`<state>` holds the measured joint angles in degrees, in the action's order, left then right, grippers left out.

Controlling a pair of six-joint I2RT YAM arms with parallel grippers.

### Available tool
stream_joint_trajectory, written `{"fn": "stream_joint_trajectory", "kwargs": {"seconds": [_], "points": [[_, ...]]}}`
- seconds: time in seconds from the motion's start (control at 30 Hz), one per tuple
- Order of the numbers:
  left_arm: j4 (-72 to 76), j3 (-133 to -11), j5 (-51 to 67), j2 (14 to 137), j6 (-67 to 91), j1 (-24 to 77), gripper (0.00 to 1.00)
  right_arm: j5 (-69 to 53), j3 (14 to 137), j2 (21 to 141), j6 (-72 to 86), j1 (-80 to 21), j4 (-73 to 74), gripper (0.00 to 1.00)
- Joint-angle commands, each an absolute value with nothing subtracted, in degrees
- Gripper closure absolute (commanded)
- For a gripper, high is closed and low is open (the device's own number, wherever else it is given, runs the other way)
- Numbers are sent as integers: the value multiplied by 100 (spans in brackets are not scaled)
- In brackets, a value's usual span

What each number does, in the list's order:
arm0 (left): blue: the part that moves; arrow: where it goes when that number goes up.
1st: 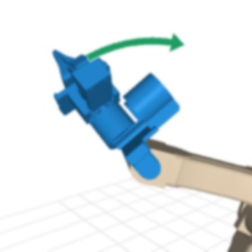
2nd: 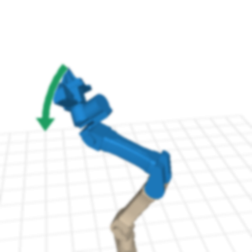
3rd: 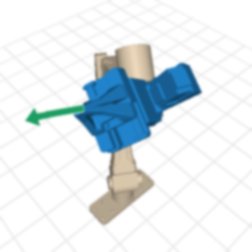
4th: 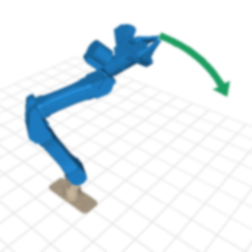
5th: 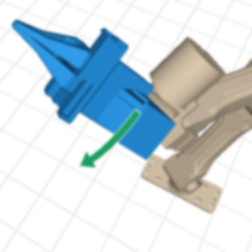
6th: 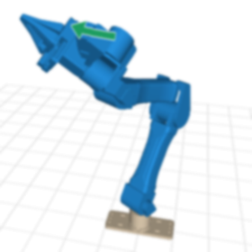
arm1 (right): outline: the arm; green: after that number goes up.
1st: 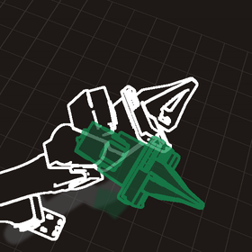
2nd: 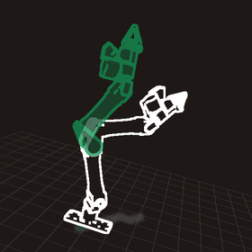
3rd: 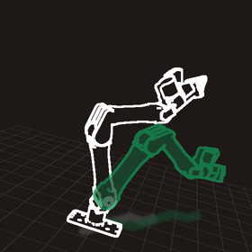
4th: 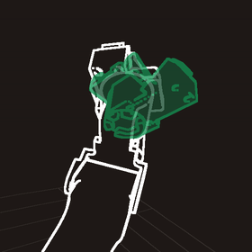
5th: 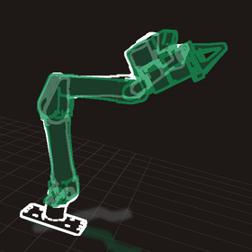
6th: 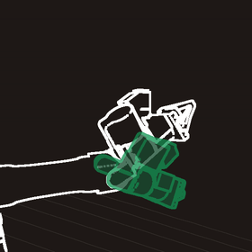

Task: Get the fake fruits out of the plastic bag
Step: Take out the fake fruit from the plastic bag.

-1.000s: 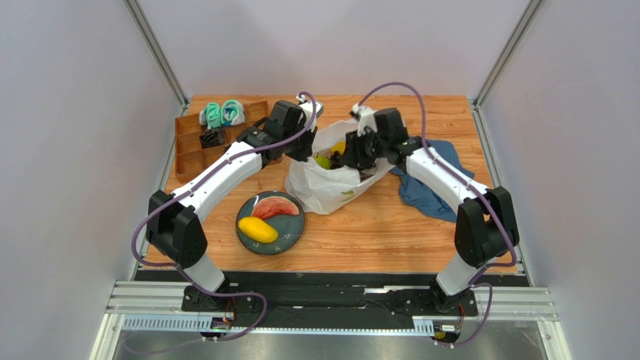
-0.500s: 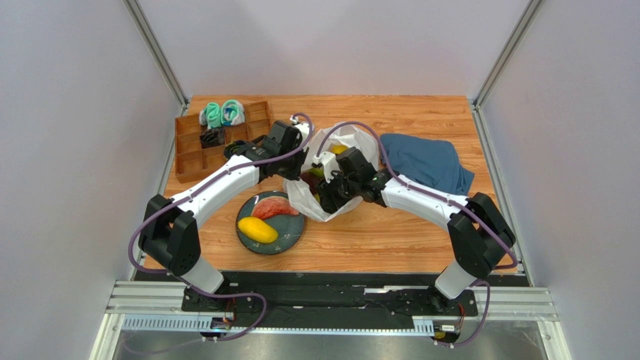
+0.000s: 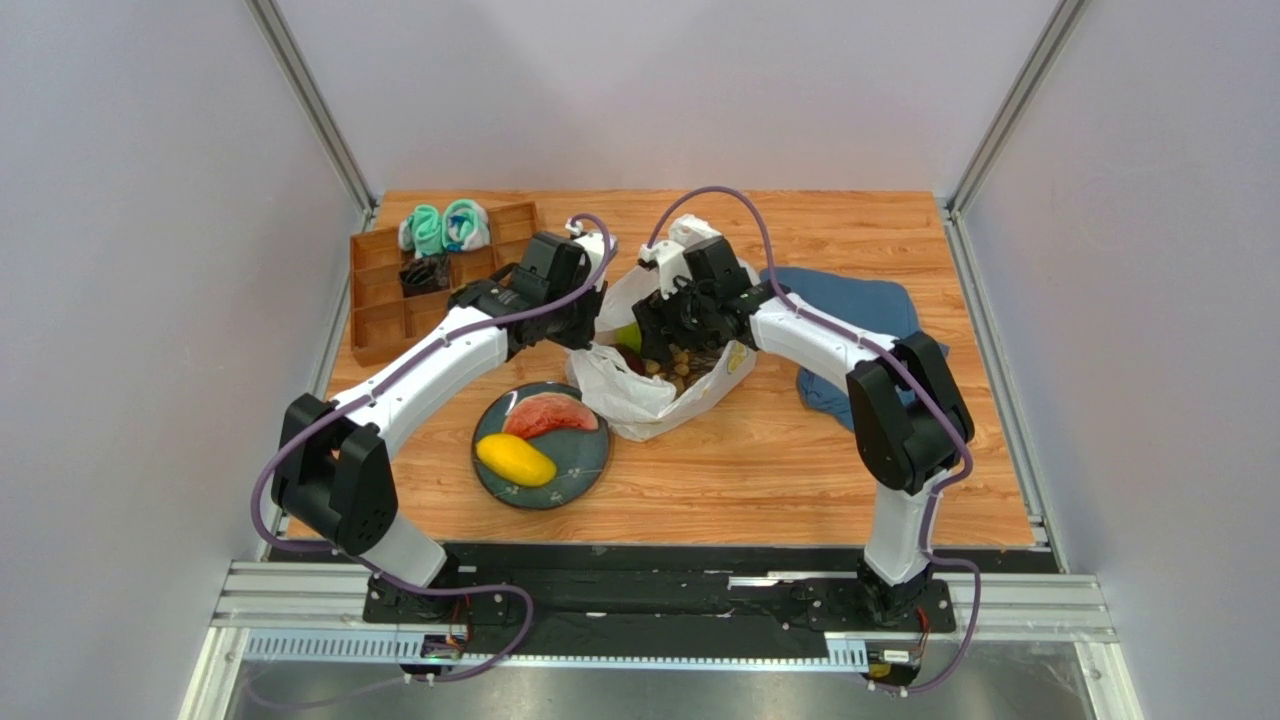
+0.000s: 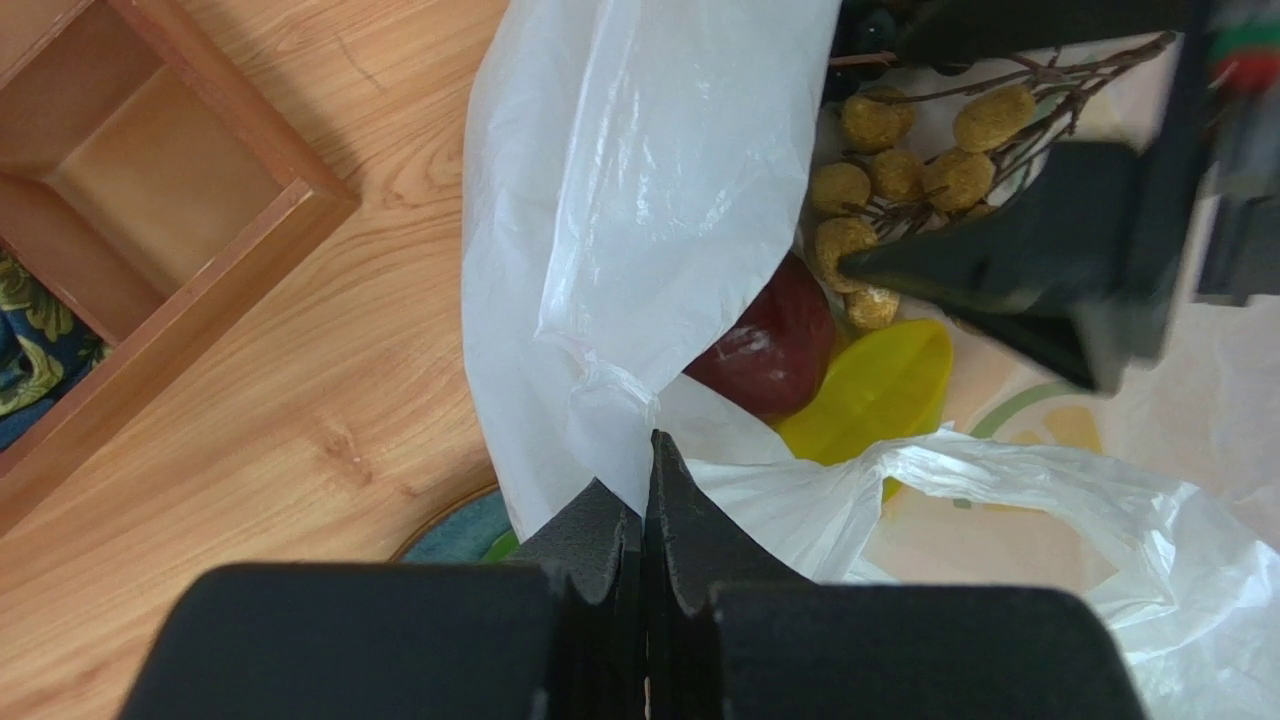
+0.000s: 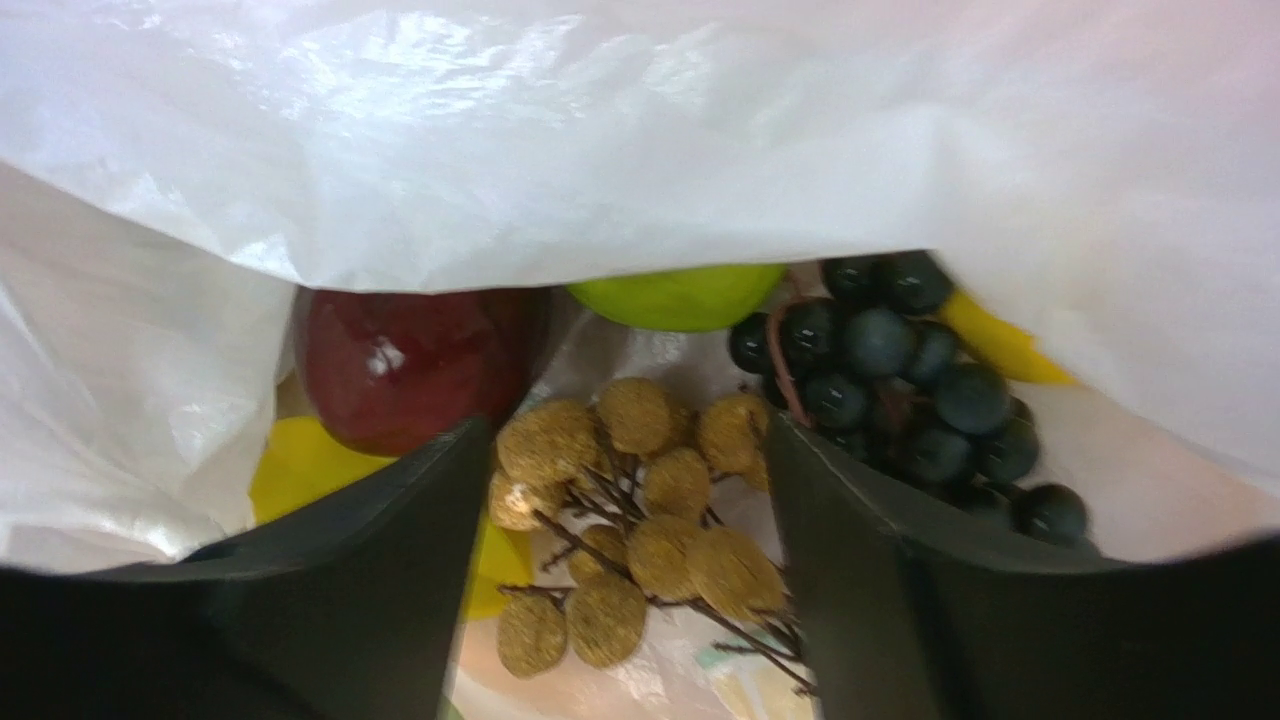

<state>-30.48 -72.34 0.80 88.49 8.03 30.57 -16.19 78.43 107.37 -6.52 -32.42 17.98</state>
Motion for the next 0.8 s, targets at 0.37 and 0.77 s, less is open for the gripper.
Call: {"fn": "stream_joint_trajectory", "kwargs": {"seconds": [0.37, 0.77], "points": [[-2971, -7743, 501, 8982, 791, 3050, 100, -1653, 9544, 12330, -404, -3401, 1389, 13], [-2866, -7936, 509, 9114, 835, 2822, 100, -1809, 9536, 11148, -773, -3138, 2072, 73]]}}
